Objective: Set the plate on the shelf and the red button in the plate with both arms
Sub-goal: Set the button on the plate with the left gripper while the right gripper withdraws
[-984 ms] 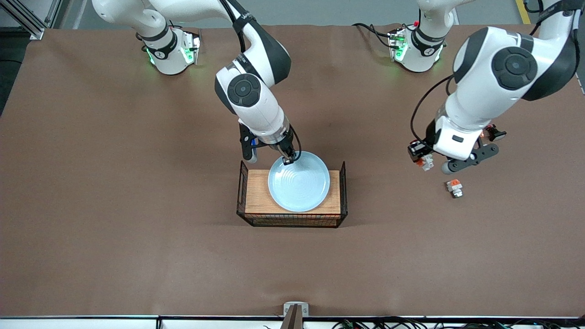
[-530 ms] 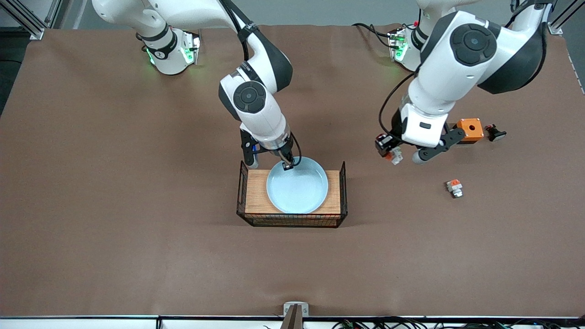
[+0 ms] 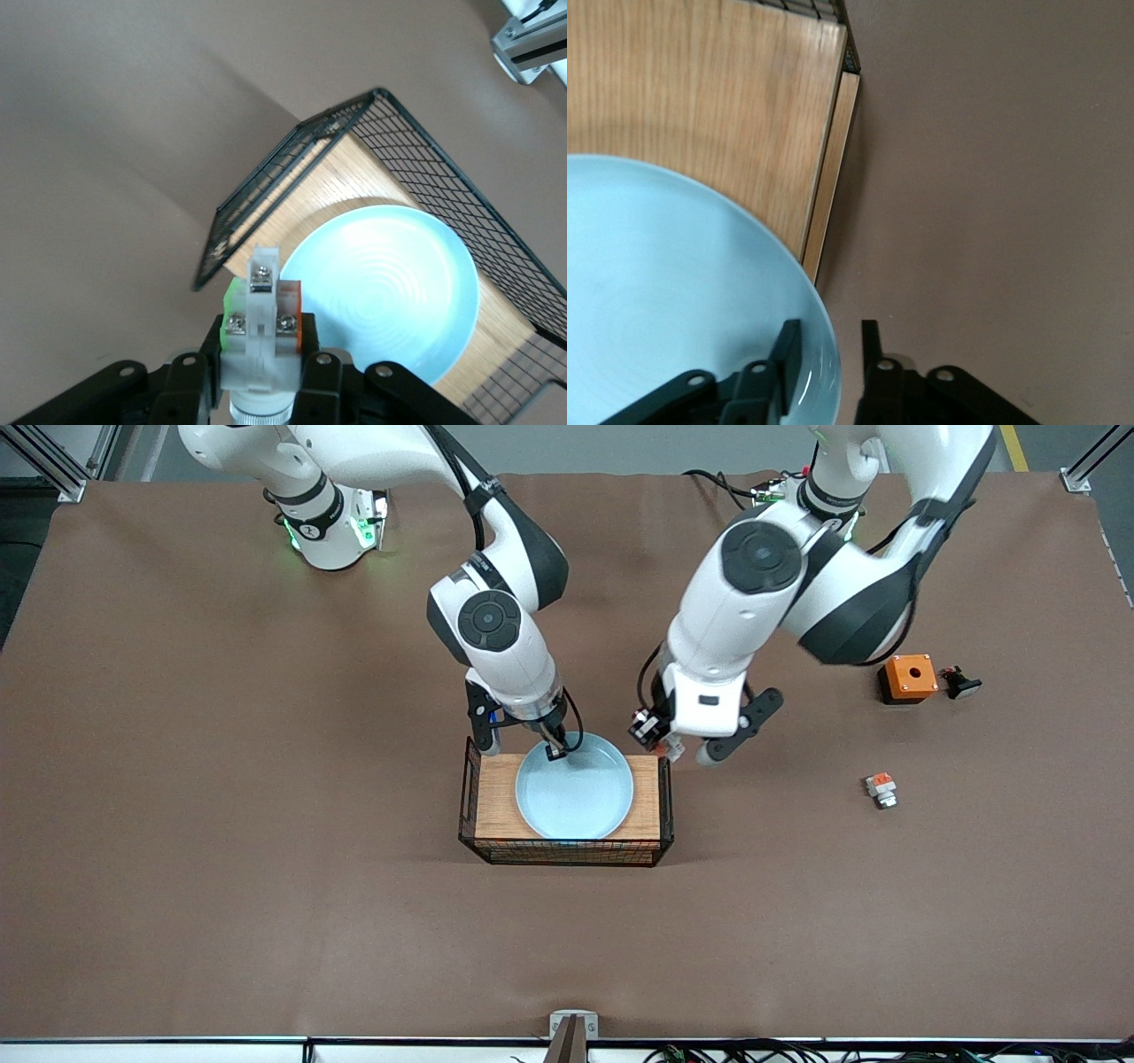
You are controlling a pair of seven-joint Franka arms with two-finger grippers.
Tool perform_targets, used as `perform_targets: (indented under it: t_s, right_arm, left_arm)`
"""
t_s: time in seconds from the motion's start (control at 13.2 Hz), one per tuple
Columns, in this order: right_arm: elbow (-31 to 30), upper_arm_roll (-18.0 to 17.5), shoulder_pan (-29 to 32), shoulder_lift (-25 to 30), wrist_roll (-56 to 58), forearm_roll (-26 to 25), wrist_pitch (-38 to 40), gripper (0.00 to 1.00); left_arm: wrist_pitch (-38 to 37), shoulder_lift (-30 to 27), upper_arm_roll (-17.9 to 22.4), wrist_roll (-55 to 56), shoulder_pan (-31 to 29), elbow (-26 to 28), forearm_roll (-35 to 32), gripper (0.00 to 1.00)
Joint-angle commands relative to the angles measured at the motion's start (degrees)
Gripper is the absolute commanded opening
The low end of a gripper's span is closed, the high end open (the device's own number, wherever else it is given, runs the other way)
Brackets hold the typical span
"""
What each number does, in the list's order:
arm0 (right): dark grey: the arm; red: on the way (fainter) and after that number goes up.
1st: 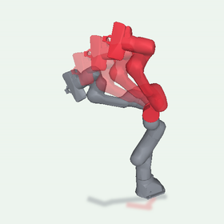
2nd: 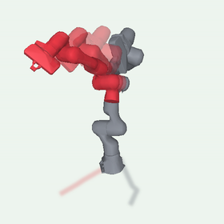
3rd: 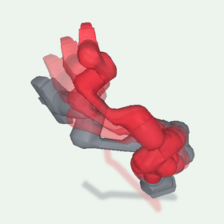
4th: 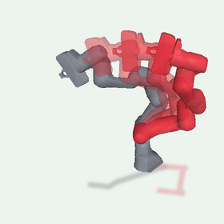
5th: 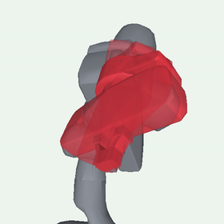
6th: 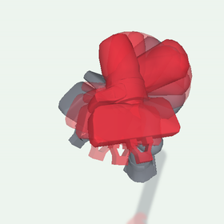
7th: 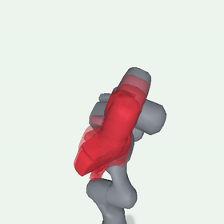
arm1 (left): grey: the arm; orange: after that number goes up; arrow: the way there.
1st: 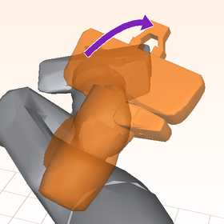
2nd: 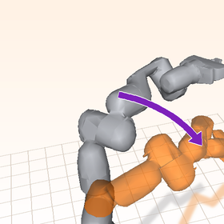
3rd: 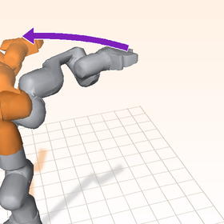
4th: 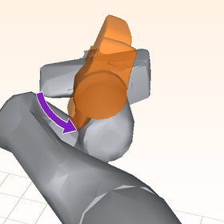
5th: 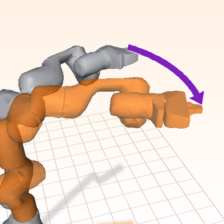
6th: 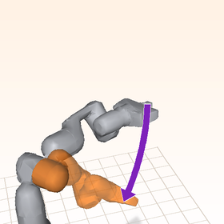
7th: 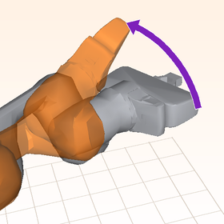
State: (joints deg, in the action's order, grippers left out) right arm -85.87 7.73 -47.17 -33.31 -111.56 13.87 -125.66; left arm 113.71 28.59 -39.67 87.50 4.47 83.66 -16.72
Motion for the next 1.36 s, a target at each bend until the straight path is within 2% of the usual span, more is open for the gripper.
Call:
perform_targets:
  t_s: [0.0, 0.23, 0.45, 0.68, 0.83, 1.06, 1.29]
  right_arm:
    - [4.72, -0.43, 1.81, 0.00, -0.68, -0.25, 6.54, 0.98]
    - [10.71, -0.43, 3.66, 0.52, -0.24, -0.34, 17.70, 1.00]
    - [11.61, -0.43, 5.94, 6.65, 0.80, -0.60, 23.26, 1.00]
    - [11.34, 0.53, 7.69, 13.33, 10.63, -0.86, 34.75, 1.00]
    - [10.73, 0.53, 10.68, 18.34, 18.26, -0.86, 41.61, 1.00]
    - [7.14, 0.62, 17.00, 26.69, 34.50, -0.95, 47.52, 1.00]
    - [-0.51, 0.62, 23.77, 33.73, 51.65, -1.48, 47.18, 1.00]
  left_arm:
    - [-0.25, 4.54, 0.21, 2.50, 1.60, -4.38, -3.76, 0.00]
    - [2.73, 5.59, 0.30, 3.20, 2.03, -4.39, -3.76, 0.00]
    - [6.07, 7.61, 0.47, 4.16, 3.00, -4.56, -3.84, 0.00]
    - [10.98, 9.28, 1.09, 5.31, 4.31, -4.56, -3.85, 0.00]
    - [13.45, 10.34, 4.32, 7.50, 7.55, -4.65, -3.76, 0.00]
    - [14.61, 11.13, 10.65, 9.01, 13.71, -4.91, -3.67, 0.00]
    - [14.69, 12.36, 12.16, 8.92, 16.01, -4.91, -3.76, 0.03]
